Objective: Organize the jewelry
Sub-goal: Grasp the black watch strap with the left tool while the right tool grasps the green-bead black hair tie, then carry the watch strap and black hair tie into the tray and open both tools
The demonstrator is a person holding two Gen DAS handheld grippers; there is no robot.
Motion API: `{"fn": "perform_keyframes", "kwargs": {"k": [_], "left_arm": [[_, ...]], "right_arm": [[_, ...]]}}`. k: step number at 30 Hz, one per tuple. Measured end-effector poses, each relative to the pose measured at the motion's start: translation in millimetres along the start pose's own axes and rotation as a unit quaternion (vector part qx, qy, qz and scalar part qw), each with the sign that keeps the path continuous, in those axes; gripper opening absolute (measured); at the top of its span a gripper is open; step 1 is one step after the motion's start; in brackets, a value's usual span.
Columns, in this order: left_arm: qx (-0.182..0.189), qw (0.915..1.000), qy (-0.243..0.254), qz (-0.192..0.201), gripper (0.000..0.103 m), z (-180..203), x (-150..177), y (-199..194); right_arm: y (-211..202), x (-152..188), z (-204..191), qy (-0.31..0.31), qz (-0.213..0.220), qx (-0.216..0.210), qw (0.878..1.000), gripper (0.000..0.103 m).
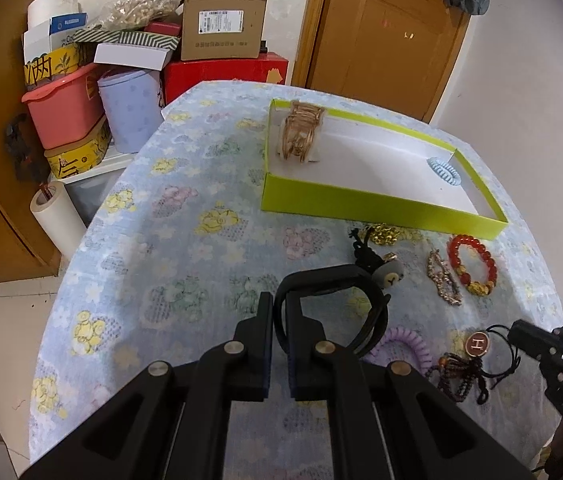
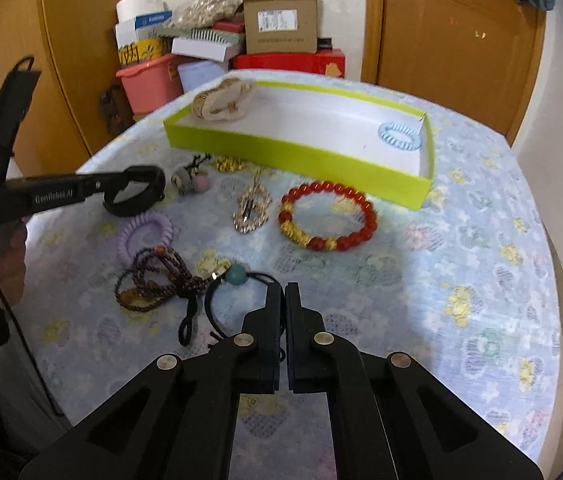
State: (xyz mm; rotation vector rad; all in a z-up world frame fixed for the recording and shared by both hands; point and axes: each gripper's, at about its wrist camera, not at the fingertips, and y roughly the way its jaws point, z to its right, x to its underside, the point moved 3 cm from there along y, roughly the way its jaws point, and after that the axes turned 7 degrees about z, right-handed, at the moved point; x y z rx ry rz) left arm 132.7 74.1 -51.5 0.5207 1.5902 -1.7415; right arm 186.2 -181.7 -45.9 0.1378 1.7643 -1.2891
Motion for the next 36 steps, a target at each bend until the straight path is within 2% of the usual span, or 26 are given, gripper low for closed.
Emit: {"fn": "perform_keyframes", "kwargs": {"k": [21, 36], "left_arm": [[0.038, 0.9978, 0.024, 0.049, 0.006, 28, -21, -50], [0.048, 0.9956, 0.053, 0.061, 0.006, 53, -51, -38]], "right_arm": [[-59, -42, 0, 0.005, 0.085, 0.000, 0.996, 0.001], [-50, -79, 19, 0.000, 0.113, 0.009, 0.994, 0.001]]}}
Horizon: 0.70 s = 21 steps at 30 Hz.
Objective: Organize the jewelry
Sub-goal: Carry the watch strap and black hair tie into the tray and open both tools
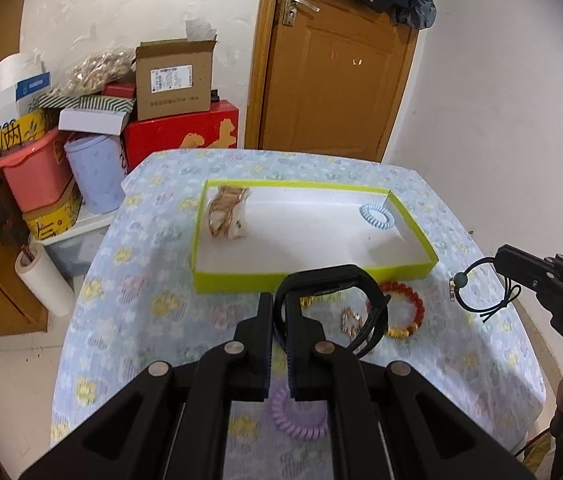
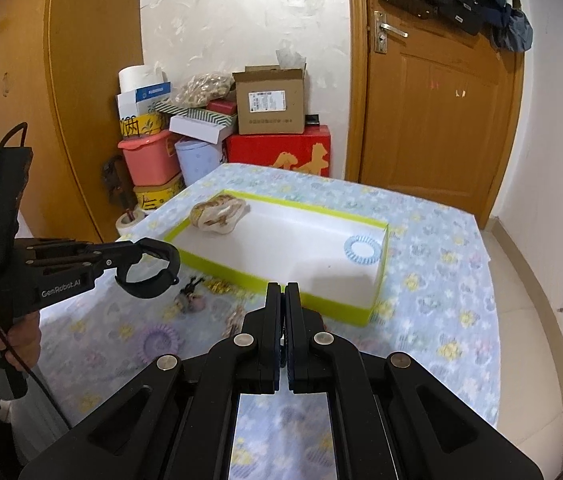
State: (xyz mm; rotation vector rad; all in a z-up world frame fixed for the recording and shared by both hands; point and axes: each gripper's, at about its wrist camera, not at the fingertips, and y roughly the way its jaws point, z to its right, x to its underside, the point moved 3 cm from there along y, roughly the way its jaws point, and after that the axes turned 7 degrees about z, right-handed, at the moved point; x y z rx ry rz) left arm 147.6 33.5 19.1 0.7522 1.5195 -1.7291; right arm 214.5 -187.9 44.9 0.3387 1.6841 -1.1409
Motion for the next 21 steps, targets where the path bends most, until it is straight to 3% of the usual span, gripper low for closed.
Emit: {"fn": "perform_keyframes", "kwargs": {"k": [12, 21], "left_arm": [[-0.007, 0.9999, 0.013, -0.005, 0.006, -8, -29, 47], [-0.015, 0.9994, 0.022, -0.024, 0.006, -11, -40, 90]], "right_arm": [[41, -23, 26, 0.002, 0.003, 0.020, 1.000, 0.001], [80, -20, 50, 0.024, -0.021, 0.028, 0.999, 0.001]]}}
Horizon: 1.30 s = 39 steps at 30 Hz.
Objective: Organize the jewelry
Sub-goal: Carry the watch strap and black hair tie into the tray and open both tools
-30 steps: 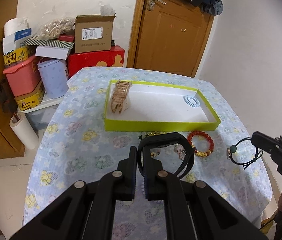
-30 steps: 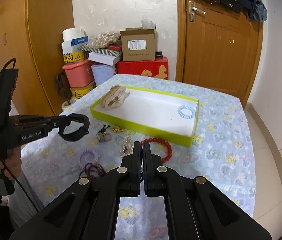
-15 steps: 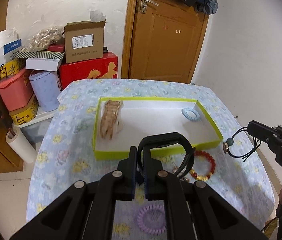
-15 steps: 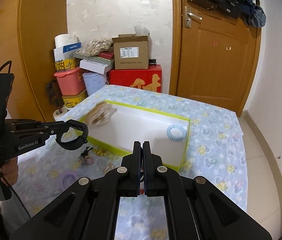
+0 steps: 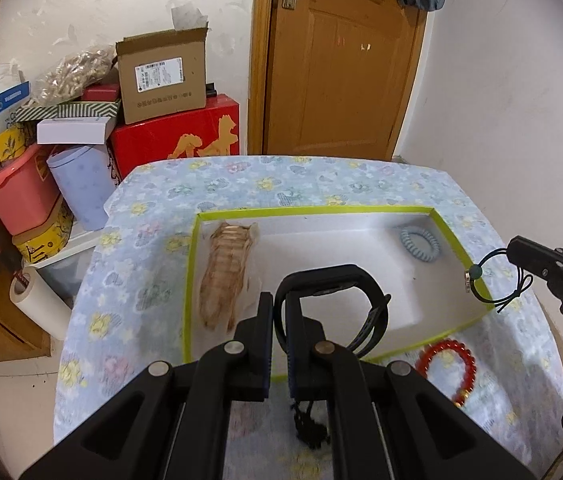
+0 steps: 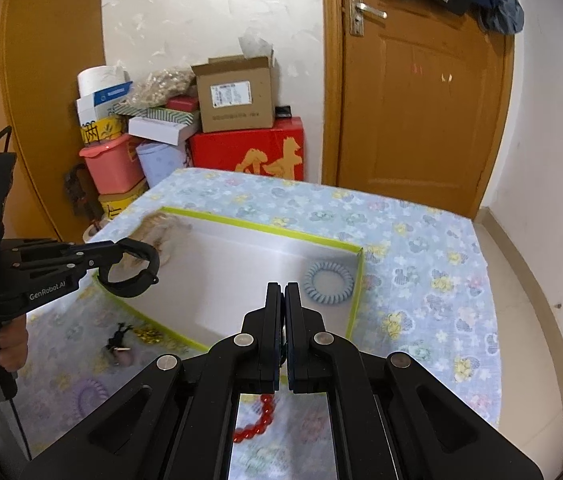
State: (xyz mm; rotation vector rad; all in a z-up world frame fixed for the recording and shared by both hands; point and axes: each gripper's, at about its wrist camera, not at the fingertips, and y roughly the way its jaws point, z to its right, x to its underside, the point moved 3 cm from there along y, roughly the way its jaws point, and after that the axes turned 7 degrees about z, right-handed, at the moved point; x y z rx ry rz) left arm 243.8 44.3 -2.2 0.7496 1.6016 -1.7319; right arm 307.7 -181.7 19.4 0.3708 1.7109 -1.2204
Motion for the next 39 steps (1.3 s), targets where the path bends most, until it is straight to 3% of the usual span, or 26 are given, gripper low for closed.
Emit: {"fn": "perform_keyframes", "kwargs": {"k": [19, 27, 29, 31, 39], "left_arm": [[-0.051, 0.9975, 0.005, -0.049, 0.006, -15, 16, 42], [-0.049, 0.9969, -0.010, -0.061, 0.006, -19, 23, 46], [-0.046, 0.9970, -0.015, -0.061, 0.007, -20, 23, 45], [-0.043, 0.9971, -0.021, -0.059, 0.007, -22, 24, 43], [-0.037, 0.9978, -0.021, -0.051, 0.007, -20, 25, 33]], "right_arm": [[40, 23, 13, 0.022, -0.048, -0.004, 0.999, 0.001], [44, 28, 19, 0.033, -0.064, 0.002, 0.997, 0.002], [43, 29, 20, 0.033, -0.066, 0.004, 0.997, 0.004], [43, 30, 22, 0.033, -0.066, 0.009, 0.997, 0.020], [35, 31, 23, 0.038, -0.060, 0.011, 0.997, 0.022]]}}
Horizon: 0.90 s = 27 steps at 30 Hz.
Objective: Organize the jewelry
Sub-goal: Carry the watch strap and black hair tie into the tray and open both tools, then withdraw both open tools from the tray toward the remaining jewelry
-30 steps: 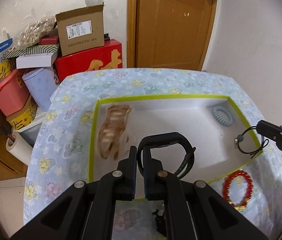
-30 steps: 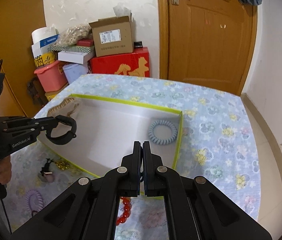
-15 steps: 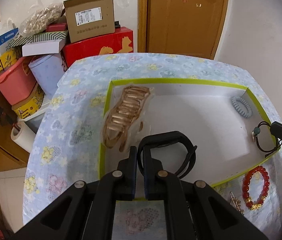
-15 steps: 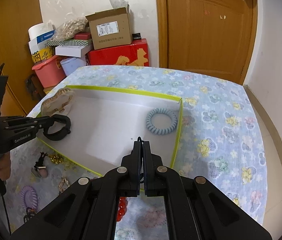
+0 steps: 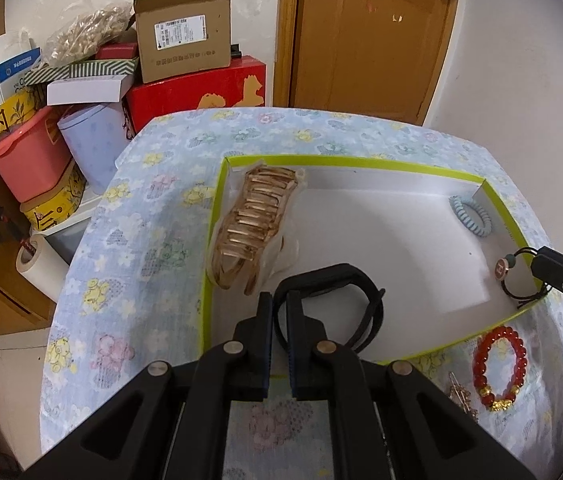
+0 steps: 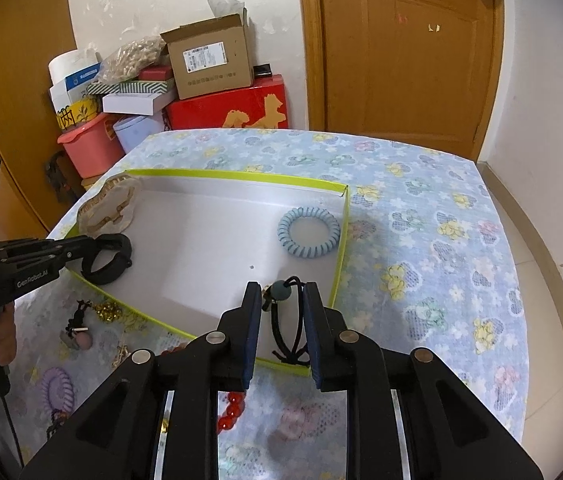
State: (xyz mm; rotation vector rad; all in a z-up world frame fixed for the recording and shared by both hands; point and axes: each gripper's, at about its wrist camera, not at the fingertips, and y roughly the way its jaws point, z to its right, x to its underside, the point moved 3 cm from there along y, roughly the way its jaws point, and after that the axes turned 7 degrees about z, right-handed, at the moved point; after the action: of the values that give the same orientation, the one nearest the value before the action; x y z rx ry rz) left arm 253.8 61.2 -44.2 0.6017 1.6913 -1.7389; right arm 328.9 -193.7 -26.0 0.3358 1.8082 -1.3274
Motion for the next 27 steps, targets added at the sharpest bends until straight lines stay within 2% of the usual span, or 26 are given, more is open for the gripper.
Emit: {"fn": "perform_keyframes", "kwargs": {"k": [3, 6, 16, 27], "left_arm": [[0.003, 1.0000, -0.001, 0.008, 0.009, 0, 0, -8], [0.006, 0.9999, -0.003, 0.016, 0.016, -1, 1, -17], [0.021, 0.9989, -0.004, 0.043, 0.018, 2, 19, -65], [0.046, 0.9982, 0.004, 0.038, 0.021, 14, 66, -106]], "right_arm": [[-6, 1, 0, 0.002, 0.005, 0.001, 1.000, 0.023], [-12, 1, 2, 0.007, 0.011, 0.004, 1.000, 0.031], [-60, 18, -6, 0.022, 0.034, -0.003, 0.999, 0.031], [-103, 65, -35, 0.025, 0.024, -0.035, 0.999, 0.031]]}}
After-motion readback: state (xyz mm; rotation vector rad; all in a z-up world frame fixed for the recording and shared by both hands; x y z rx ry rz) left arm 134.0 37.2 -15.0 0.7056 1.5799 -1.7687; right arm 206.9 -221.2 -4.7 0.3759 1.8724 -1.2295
